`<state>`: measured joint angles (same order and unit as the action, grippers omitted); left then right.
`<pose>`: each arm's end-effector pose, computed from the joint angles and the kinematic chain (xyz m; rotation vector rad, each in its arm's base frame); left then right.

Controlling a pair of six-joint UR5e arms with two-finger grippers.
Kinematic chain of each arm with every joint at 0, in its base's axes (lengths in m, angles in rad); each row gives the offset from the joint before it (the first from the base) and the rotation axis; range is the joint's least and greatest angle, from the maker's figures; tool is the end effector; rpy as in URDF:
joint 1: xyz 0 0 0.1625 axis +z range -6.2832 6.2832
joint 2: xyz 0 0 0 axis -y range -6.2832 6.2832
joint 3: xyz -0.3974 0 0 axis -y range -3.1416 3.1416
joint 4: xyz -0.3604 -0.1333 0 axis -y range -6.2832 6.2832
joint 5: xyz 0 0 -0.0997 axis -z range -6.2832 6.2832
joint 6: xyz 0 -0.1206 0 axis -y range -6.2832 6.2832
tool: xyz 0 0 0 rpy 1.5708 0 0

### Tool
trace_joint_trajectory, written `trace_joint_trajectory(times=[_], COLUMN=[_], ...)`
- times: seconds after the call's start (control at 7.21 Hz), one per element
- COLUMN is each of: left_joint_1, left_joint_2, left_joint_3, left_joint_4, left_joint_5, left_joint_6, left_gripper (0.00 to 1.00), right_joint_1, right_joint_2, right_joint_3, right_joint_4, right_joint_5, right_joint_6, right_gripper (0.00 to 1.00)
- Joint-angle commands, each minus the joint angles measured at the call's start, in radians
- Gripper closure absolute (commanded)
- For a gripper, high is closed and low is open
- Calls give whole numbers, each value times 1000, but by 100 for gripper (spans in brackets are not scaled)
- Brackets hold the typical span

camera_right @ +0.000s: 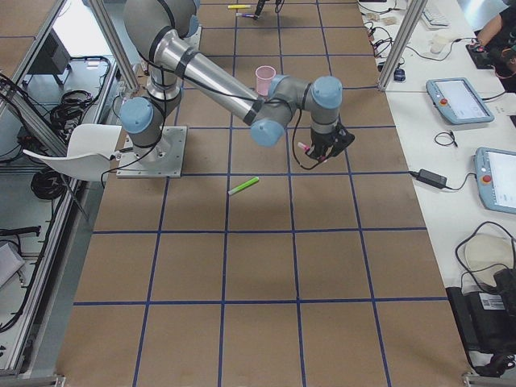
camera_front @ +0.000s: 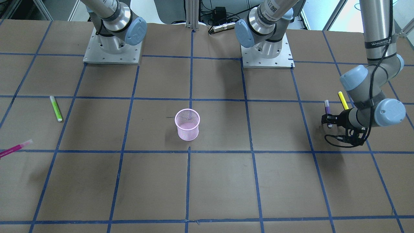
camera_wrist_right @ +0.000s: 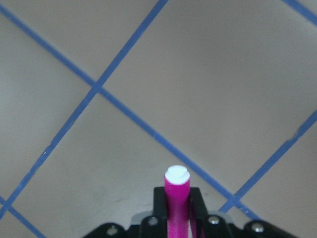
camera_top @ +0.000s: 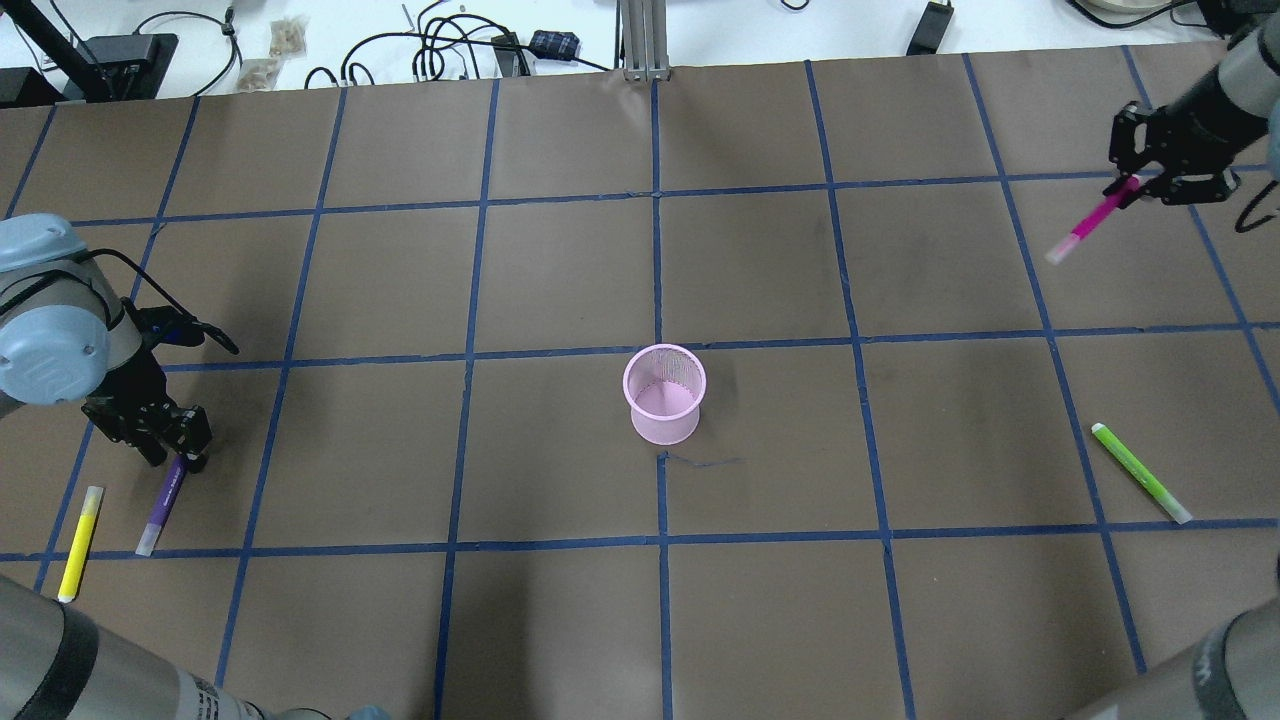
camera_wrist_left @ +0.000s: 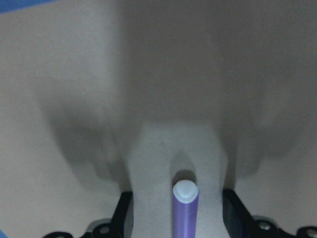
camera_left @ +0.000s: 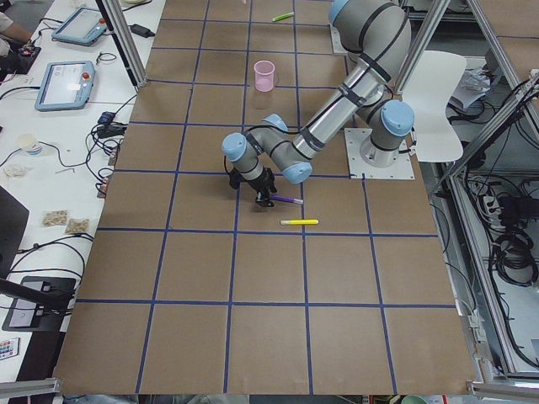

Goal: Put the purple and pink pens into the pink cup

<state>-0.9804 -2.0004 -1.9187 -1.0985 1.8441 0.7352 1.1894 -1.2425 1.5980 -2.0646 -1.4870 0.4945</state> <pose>0.1849 -0.4570 0.1302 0.2850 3.0374 0.6278 -0.0833 -0.5929 0.3080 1.2827 2.7600 -0.2033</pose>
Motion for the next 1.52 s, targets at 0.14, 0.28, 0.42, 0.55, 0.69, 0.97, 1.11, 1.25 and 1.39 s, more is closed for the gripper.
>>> trace_joint_trajectory(times=[0.14, 0.28, 0.42, 0.55, 0.69, 0.97, 1.11, 1.25, 1.39], left_joint_1=[0, 0, 0, -3, -9, -18, -18, -21, -26], left_joint_2=[0, 2, 14, 21, 28, 40, 57, 75, 95], left_joint_3=[6, 10, 12, 20, 36, 50, 49, 47, 49], left_joint_4=[6, 9, 11, 12, 11, -4, -11, -12, -12], left_joint_5=[0, 0, 0, -2, -2, -6, -67, -104, -139], left_joint_6=[1, 3, 4, 10, 12, 15, 24, 44, 58], left_gripper=[100, 100, 100, 100, 100, 100, 100, 100, 100], right_joint_1=[408, 518, 617, 677, 744, 828, 846, 848, 851], right_joint_2=[-54, -54, -55, -57, -55, -57, -55, -57, -57], right_joint_3=[2, 3, 4, 7, 16, 65, 89, 97, 106], right_joint_4=[-2, 0, 0, 1, -3, -19, -20, -46, -80], right_joint_5=[-213, -263, -283, -283, -285, -385, -407, -415, -442], right_joint_6=[435, 570, 655, 662, 677, 667, 644, 612, 586], right_gripper=[100, 100, 100, 100, 100, 100, 100, 100, 100])
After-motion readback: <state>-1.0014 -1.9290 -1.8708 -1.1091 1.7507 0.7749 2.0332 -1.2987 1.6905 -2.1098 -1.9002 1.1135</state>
